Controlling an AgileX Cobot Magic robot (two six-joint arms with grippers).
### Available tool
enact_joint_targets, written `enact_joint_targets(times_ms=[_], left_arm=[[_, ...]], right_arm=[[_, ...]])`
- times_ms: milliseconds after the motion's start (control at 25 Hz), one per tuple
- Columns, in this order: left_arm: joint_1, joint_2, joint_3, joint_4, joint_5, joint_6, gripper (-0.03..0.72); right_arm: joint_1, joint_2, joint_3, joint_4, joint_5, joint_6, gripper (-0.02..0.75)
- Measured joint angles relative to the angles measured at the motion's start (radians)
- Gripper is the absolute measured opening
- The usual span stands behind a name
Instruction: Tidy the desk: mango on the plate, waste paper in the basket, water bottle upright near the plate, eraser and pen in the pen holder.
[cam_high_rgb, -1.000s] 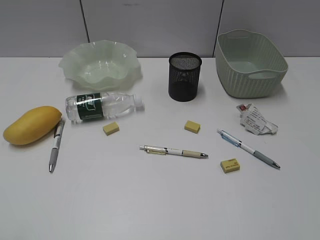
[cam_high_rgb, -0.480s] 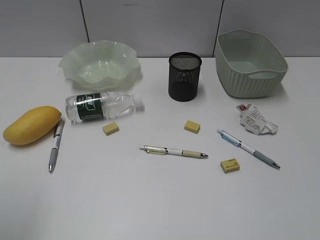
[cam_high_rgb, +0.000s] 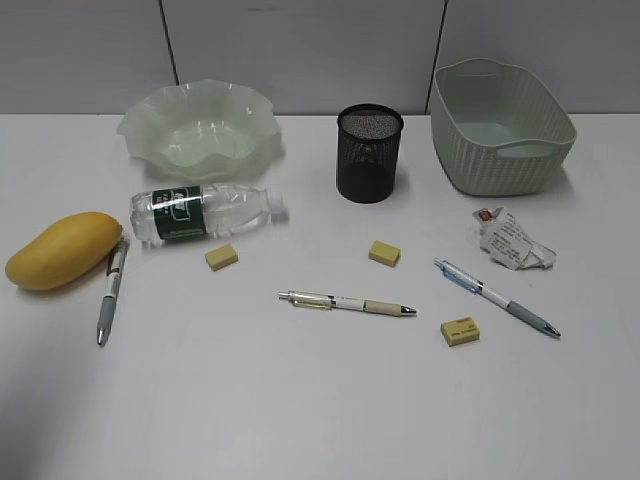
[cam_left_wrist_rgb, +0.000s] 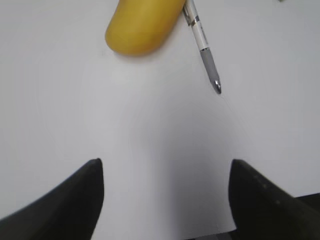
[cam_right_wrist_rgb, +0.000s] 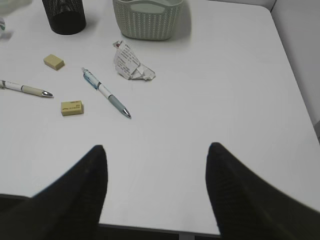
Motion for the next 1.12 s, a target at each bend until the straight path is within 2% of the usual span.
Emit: enact_joint_targets(times_ms=[280,480,680,840,1120], left_arm=[[0.000,0.207,-0.128,0.052,-0.010,0.031,0.593],[0.000,0.316,-0.190,0.059,-0.049,0.149,0.593],[0.000,0.429,-0.227,0.068,-0.090,0.189,0.594],[-0.001,0.533,-0.278,0.051,-0.097,0.196,0.662],[-0.013,0.634,-0.294,0.059,-0.161,0.230,0.676]], right_arm=[[0.000,0.000,0.000,0.000,0.000,0.000,0.495],[0.000,0.000,0.000,0.000,0.000,0.000,0.495],[0.000,0.000,0.000,0.000,0.000,0.000,0.495],[0.000,0.000,0.000,0.000,0.000,0.000,0.495],[0.000,0.000,0.000,0.000,0.000,0.000,0.495]])
